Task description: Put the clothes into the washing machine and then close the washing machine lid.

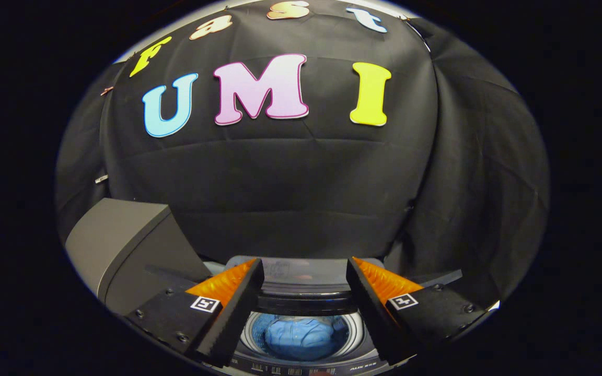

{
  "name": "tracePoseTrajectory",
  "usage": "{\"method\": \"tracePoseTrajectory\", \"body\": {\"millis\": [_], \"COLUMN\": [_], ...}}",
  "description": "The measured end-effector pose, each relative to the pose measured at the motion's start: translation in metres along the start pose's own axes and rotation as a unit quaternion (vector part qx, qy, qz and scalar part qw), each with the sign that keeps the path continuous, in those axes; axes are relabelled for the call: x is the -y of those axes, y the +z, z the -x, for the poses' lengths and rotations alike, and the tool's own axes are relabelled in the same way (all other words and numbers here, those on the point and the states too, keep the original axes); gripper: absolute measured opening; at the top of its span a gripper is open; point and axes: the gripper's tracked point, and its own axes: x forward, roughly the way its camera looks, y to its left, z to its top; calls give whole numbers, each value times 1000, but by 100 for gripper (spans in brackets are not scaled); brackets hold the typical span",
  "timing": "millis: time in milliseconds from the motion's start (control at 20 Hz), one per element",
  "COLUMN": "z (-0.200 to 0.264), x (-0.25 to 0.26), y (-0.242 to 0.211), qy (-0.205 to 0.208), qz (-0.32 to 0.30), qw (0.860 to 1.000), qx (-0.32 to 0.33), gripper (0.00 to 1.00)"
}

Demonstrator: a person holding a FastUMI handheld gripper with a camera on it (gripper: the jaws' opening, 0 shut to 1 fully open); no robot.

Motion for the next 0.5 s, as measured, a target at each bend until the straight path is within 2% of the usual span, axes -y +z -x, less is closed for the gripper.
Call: {"method": "tracePoseTrajectory", "body": {"millis": [150, 250, 350, 500], "z": [13, 28, 40, 62], "x": [-2, -4, -3, -14], "y": [-45, -76, -87, -63], "qy": [-3, 3, 1, 1], "qz": [16, 4, 6, 7], "qw": [997, 995, 996, 999], "qx": [-75, -96, -87, -43], "gripper": [99, 100, 100, 100]}}
